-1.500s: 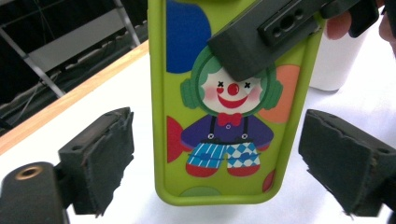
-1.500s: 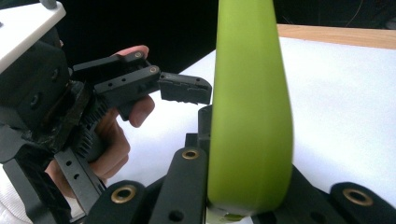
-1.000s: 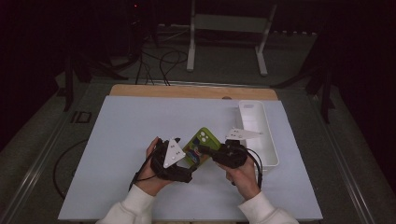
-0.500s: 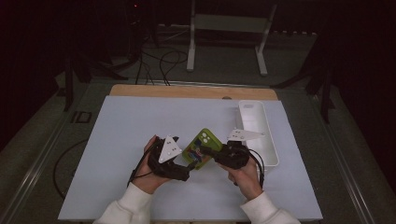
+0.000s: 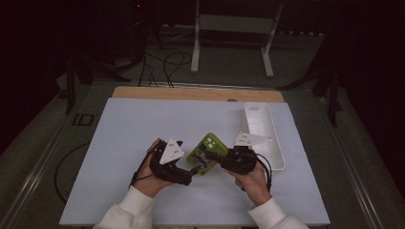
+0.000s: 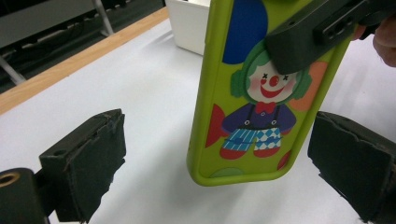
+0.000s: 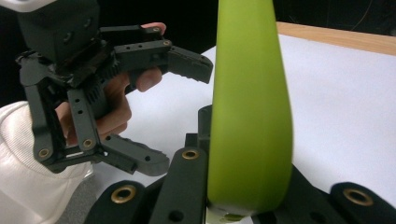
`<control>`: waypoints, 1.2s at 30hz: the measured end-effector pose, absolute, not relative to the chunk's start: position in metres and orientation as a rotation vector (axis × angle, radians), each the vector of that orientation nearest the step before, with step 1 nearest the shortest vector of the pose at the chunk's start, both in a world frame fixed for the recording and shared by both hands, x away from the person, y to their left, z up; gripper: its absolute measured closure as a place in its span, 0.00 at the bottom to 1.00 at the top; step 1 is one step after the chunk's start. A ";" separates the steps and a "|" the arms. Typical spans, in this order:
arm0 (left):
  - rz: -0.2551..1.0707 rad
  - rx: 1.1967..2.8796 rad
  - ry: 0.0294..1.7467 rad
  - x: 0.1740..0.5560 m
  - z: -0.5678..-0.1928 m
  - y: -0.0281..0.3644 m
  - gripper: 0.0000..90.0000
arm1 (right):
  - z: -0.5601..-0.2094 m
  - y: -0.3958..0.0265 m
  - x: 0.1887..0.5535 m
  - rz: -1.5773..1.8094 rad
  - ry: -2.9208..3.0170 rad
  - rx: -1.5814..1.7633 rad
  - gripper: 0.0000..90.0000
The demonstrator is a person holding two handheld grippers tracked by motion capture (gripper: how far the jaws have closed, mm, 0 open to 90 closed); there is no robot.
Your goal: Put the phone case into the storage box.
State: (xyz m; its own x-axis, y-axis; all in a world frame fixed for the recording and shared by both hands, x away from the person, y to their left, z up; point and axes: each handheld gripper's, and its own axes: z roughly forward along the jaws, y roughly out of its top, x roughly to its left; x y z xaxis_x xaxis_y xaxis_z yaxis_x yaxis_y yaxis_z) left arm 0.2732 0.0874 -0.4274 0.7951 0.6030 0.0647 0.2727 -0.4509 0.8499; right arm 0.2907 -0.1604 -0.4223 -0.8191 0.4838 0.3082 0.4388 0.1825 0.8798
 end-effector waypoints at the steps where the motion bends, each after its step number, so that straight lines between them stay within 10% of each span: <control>1: 0.443 2.053 0.648 0.273 -0.428 0.088 0.05 | -0.422 -0.160 0.290 1.751 2.387 0.926 0.97; 36: 0.233 2.075 0.538 0.277 -0.440 0.090 0.21 | -0.412 -0.152 0.281 1.772 2.478 0.727 0.97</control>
